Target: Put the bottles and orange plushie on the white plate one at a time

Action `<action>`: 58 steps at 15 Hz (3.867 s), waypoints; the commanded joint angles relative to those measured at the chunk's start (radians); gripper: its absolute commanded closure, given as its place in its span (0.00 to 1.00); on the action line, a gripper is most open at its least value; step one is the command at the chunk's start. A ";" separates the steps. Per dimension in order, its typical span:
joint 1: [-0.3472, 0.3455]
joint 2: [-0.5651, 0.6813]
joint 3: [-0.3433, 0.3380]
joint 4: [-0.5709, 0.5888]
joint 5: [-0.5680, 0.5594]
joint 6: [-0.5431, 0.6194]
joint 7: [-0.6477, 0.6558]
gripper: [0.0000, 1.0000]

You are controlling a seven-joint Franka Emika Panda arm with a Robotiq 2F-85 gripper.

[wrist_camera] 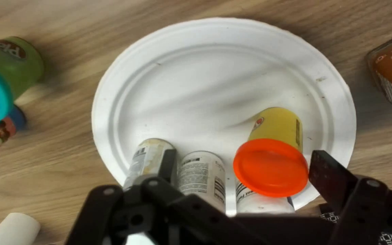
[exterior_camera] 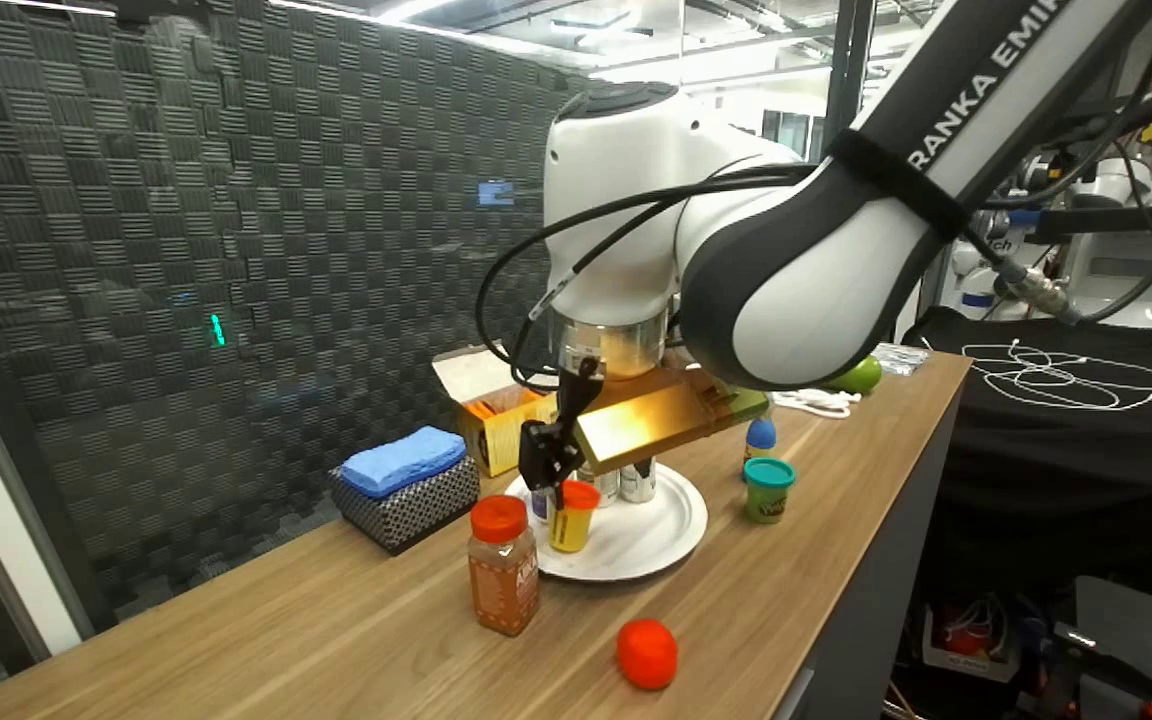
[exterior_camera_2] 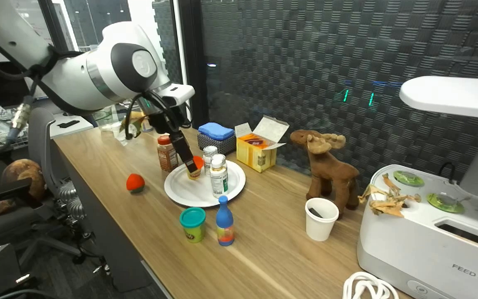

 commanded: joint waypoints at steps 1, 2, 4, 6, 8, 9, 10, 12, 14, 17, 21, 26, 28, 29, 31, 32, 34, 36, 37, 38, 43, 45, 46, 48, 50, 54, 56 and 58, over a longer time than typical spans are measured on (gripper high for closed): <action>-0.041 -0.125 0.019 -0.098 0.100 -0.014 -0.070 0.00; -0.050 -0.150 0.023 -0.117 0.126 -0.019 -0.088 0.00; -0.071 -0.199 0.028 -0.150 0.171 -0.024 -0.127 0.00; -0.091 -0.240 0.028 -0.180 0.197 -0.046 -0.143 0.00; -0.114 -0.272 0.025 -0.212 0.206 -0.073 -0.126 0.00; -0.127 -0.283 0.024 -0.227 0.200 -0.084 -0.113 0.00; -0.145 -0.292 0.023 -0.248 0.214 -0.093 -0.120 0.00; -0.178 -0.292 0.018 -0.282 0.247 -0.093 -0.134 0.00; -0.212 -0.272 0.008 -0.304 0.270 -0.064 -0.139 0.00; -0.255 -0.232 -0.008 -0.308 0.315 -0.017 -0.169 0.00; -0.283 -0.213 -0.018 -0.302 0.395 0.026 -0.224 0.00; -0.291 -0.204 -0.012 -0.304 0.521 0.018 -0.310 0.28; -0.291 -0.211 -0.013 -0.309 0.560 0.017 -0.341 0.44; -0.293 -0.215 -0.016 -0.311 0.575 0.016 -0.351 0.51; -0.294 -0.227 -0.021 -0.317 0.589 0.015 -0.358 0.66; -0.291 -0.241 -0.025 -0.324 0.566 0.018 -0.336 0.72; -0.280 -0.261 -0.028 -0.330 0.504 0.020 -0.290 0.72; -0.268 -0.286 -0.023 -0.332 0.421 0.016 -0.243 0.72; -0.260 -0.301 -0.015 -0.332 0.365 0.011 -0.212 0.72; -0.254 -0.313 -0.004 -0.331 0.310 0.005 -0.183 0.72; -0.205 -0.325 0.090 -0.310 0.260 -0.001 -0.189 0.72; -0.184 -0.302 0.122 -0.294 0.293 0.005 -0.220 0.72; -0.176 -0.289 0.134 -0.287 0.311 0.009 -0.237 0.72; -0.163 -0.273 0.150 -0.276 0.332 0.015 -0.256 0.72; -0.157 -0.257 0.154 -0.266 0.314 0.031 -0.245 0.72; -0.146 -0.212 0.146 -0.236 0.271 0.096 -0.219 0.72; -0.138 -0.183 0.140 -0.214 0.254 0.123 -0.217 0.72; -0.129 -0.151 0.135 -0.191 0.260 0.136 -0.228 0.72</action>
